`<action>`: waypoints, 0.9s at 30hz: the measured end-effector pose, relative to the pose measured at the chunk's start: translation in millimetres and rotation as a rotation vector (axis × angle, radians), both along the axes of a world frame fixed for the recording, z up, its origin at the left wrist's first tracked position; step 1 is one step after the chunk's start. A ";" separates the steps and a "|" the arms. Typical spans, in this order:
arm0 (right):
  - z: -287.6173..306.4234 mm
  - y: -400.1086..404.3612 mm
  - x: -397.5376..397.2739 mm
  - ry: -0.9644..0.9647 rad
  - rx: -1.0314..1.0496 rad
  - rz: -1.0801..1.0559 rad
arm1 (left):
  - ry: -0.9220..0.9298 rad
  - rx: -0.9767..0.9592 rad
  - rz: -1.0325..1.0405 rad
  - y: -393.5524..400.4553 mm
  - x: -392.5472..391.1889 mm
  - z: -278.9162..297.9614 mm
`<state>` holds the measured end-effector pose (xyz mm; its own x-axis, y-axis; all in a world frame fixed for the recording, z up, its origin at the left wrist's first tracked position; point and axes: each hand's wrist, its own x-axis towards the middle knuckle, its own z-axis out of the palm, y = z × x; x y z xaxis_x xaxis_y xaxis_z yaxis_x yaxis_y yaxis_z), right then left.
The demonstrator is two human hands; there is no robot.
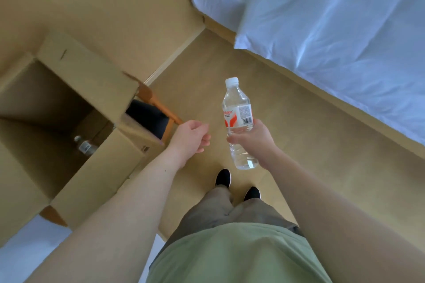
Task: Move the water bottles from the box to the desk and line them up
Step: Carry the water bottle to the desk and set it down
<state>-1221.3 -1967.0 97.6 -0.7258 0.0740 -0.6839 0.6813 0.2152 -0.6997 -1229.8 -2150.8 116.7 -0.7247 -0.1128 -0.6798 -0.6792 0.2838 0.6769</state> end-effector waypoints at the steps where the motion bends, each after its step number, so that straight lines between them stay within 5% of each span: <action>1: -0.7 9.4 1.6 0.001 -0.001 -0.040 | -0.006 -0.003 -0.037 9.3 -7.8 -2.8; 14: 6.4 92.0 5.8 0.011 0.039 -0.580 | -0.046 0.023 -0.611 129.1 -101.5 -14.7; 27: 7.2 125.3 60.2 0.011 0.054 -0.983 | -0.069 0.040 -1.054 219.5 -102.1 -16.7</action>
<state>-1161.1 -1841.7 104.9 -0.3307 0.6792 -0.6552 0.5672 -0.4118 -0.7132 -1331.8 -1931.3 99.9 -0.4029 0.5746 -0.7124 -0.1399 0.7305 0.6684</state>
